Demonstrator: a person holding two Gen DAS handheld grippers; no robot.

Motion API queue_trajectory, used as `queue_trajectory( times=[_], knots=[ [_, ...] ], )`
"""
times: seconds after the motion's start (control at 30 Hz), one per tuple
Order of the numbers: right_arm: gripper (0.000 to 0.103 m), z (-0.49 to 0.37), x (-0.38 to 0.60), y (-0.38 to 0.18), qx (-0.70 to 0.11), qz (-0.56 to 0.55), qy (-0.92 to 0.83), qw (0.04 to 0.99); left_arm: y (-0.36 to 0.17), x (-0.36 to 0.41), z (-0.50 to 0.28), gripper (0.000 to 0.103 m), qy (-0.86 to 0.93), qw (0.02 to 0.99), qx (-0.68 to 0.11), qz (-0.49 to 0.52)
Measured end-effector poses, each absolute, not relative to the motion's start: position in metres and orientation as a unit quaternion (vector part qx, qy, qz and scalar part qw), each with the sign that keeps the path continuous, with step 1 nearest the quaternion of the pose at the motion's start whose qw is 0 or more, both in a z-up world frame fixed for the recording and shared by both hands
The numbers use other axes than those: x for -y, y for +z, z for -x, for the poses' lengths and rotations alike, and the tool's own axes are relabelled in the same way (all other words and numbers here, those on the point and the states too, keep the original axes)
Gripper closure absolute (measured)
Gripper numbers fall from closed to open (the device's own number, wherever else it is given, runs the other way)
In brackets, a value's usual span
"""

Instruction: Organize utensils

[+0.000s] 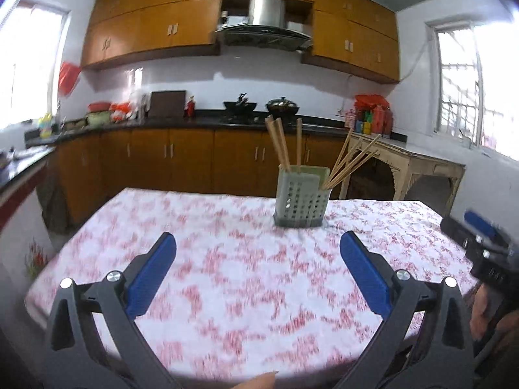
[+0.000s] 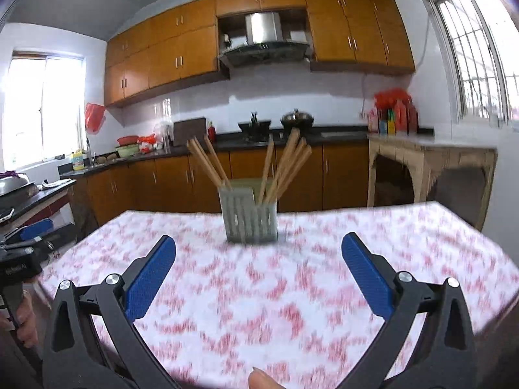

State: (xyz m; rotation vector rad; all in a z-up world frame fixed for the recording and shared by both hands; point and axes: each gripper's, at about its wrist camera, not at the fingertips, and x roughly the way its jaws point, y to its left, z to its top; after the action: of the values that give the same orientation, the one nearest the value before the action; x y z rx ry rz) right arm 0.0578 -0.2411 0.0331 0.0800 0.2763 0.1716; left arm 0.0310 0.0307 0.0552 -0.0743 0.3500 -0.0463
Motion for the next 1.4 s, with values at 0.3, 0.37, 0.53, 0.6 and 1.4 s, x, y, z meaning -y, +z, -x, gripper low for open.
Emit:
queue_trajectory(
  times=[0.3,0.37,0.53,0.6,1.4],
  knots=[
    [0.002,-0.032,0.241,0.007,-0.171,-0.039,0.084,0.981,0.028,-0.033,-0.008,0.004,-0.004,0.982,-0.185,0.036],
    [0.002,-0.028,0.241,0.003,-0.176,-0.038,0.083,0.980,0.024,-0.032,-0.008,0.004,-0.004,0.981,-0.191,0.037],
    [0.002,-0.016,0.241,-0.002,-0.175,-0.035,0.085,0.980,0.015,-0.026,-0.004,0.004,-0.005,0.979,-0.199,0.030],
    [0.002,-0.015,0.239,-0.003,-0.175,-0.033,0.086,0.980,0.013,-0.022,-0.003,0.004,-0.006,0.979,-0.201,0.025],
    [0.002,-0.010,0.235,-0.009,-0.190,-0.042,0.086,0.977,0.001,-0.011,0.002,0.004,-0.011,0.977,-0.209,0.030]
  ],
)
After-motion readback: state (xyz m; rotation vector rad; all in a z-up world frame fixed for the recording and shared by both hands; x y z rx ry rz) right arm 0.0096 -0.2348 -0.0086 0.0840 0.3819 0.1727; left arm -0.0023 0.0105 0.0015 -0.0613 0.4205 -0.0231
